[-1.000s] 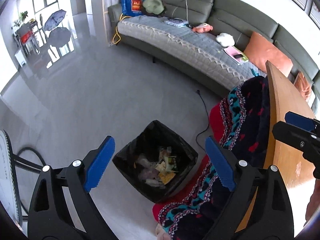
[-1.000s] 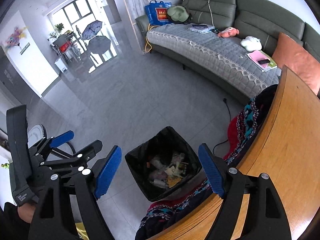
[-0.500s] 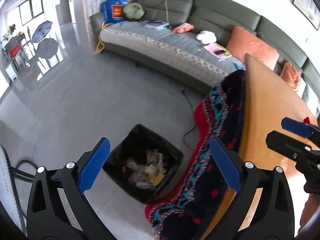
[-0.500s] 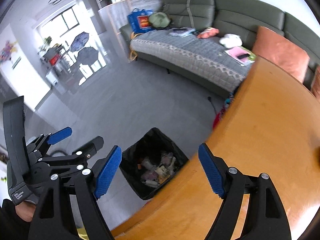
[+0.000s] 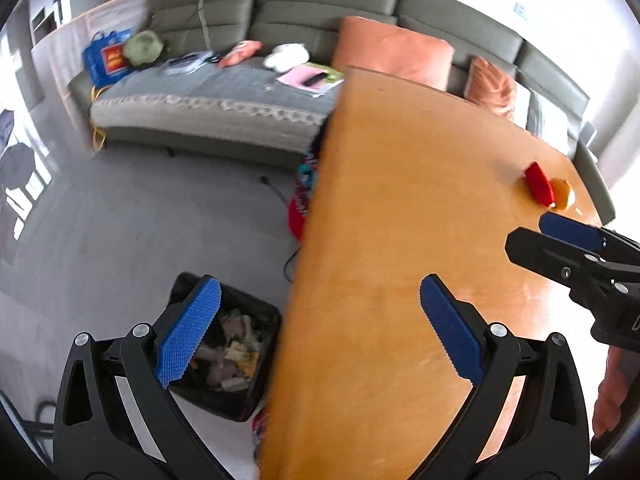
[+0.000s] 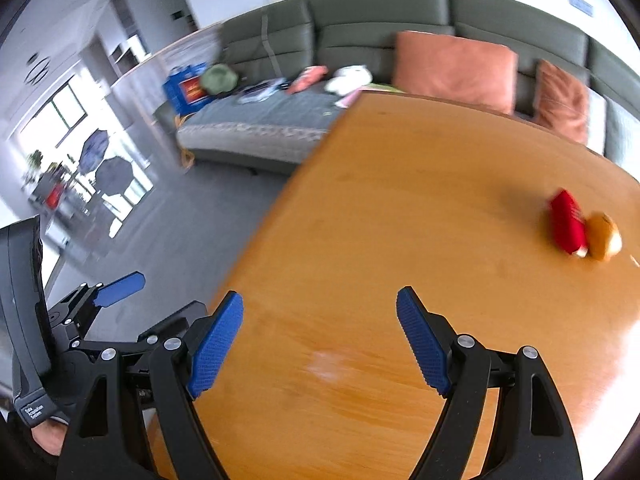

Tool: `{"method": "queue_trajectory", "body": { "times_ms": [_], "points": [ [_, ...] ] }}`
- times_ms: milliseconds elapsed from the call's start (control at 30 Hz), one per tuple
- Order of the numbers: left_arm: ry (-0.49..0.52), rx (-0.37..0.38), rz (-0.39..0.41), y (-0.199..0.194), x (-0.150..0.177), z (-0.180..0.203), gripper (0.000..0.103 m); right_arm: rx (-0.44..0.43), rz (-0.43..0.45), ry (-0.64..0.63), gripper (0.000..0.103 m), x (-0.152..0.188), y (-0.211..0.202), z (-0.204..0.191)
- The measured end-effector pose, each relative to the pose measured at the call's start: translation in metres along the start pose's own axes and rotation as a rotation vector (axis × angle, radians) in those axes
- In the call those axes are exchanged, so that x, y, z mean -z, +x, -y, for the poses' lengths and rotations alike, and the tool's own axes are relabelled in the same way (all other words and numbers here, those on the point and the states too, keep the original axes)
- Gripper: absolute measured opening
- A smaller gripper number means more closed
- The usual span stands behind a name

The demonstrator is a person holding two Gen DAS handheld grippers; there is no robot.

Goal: Collect trash
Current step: 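Return to the table and grasp the orange with the right gripper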

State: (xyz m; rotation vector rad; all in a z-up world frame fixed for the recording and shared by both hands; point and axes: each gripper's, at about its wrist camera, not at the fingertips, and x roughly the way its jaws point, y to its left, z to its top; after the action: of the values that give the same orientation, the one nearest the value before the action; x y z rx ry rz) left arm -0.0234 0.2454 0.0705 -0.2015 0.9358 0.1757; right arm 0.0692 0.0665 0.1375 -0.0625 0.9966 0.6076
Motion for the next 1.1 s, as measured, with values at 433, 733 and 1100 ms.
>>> {"method": "queue_trajectory", "body": {
  "times_ms": [433,733,1100],
  "points": [
    [0.108,0.060,-0.020,0.034,-0.026,0.132,0.097,0.128,0.014,0.139,0.080,0.017,-0.041,0.145],
    [0.130,0.074,-0.069,0.069,-0.042,0.205,0.097,0.179,0.006,0.216,0.079,0.012,-0.045,0.232],
    [0.213,0.087,-0.091,0.109,-0.071,0.273,0.097,0.244,-0.056,0.221,0.071,-0.026,-0.001,0.308]
  ]
}}
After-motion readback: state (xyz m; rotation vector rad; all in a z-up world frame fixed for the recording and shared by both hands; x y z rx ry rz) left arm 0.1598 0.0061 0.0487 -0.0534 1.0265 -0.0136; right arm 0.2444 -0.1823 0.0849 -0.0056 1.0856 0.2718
